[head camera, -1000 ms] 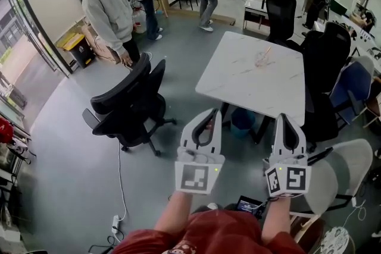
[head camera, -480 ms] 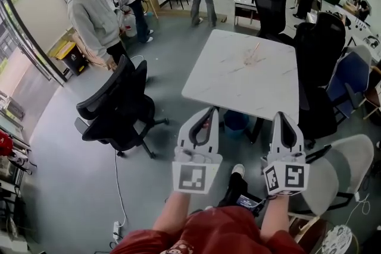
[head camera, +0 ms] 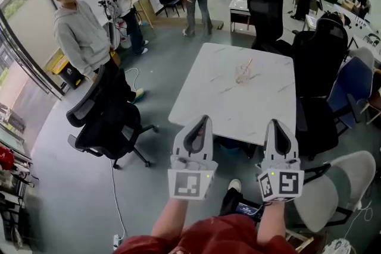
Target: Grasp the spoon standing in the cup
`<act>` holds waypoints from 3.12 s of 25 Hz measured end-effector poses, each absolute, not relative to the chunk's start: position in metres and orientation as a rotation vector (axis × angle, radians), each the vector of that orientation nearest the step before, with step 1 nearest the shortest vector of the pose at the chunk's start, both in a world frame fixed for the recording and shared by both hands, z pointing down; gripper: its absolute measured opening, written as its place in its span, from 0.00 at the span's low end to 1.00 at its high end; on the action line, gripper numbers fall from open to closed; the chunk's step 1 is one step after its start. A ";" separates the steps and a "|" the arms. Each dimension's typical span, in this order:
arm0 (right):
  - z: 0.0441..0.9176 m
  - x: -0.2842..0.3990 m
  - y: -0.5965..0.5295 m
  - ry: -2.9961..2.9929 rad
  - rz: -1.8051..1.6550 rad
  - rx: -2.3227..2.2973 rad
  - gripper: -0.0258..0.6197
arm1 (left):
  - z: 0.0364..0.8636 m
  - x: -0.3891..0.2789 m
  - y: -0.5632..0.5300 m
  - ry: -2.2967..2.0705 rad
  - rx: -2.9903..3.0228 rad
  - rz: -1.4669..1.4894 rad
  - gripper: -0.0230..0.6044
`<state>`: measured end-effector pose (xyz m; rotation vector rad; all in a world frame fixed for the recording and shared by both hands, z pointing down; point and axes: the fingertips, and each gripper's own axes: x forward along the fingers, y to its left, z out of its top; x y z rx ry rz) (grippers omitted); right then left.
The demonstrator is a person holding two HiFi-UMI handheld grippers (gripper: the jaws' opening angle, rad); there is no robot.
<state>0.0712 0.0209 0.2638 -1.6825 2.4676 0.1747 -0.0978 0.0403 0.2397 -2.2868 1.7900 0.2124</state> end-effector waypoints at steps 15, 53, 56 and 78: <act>0.257 0.107 -0.136 2.522 0.146 -1.669 0.06 | 0.231 -0.045 -0.115 1.782 -2.313 0.192 0.05; 0.266 0.102 -0.329 2.504 0.154 -1.757 0.06 | 0.246 -0.039 -0.322 1.698 -2.400 0.217 0.05; 0.271 0.097 -0.347 2.503 0.137 -1.773 0.06 | 0.255 -0.041 -0.341 1.696 -2.437 0.204 0.05; 0.320 0.068 -0.434 2.493 0.028 -1.941 0.06 | 0.310 -0.060 -0.446 1.630 -2.624 0.132 0.05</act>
